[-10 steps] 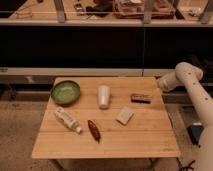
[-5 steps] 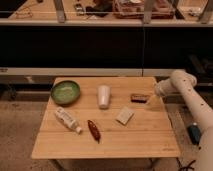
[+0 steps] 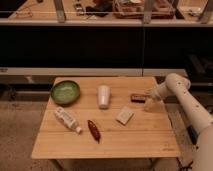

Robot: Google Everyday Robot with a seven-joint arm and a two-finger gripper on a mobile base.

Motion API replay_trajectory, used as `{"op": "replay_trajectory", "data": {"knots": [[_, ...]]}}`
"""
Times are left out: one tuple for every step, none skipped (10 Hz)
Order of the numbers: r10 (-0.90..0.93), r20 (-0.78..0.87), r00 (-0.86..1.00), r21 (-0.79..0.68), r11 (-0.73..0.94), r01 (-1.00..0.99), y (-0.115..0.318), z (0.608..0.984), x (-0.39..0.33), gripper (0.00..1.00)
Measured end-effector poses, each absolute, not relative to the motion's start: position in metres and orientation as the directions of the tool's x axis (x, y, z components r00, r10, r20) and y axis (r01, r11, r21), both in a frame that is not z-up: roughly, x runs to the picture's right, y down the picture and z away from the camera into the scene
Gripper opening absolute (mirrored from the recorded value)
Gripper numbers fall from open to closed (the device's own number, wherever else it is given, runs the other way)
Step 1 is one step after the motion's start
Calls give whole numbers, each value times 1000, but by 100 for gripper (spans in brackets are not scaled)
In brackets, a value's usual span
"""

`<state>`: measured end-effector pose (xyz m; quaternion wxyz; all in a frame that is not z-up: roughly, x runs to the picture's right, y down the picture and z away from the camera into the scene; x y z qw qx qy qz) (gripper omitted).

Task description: Place the eraser on the white sponge

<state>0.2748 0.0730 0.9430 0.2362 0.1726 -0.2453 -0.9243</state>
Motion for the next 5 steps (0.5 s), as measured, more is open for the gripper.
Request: {"op": "replay_trajectory", "data": {"knots": [[-518,-205,-830,543,-766,344,75,944,273,44],[-512,-201,-835,557,-761,332,80,945,272,32],[-505,-195,-841,568,-757,323,84,946,271,21],[-498,-191,-846,572,-756,317,85,947,270,13],[-493,-184,-850,577,-754,313,87,948,269,4]]}}
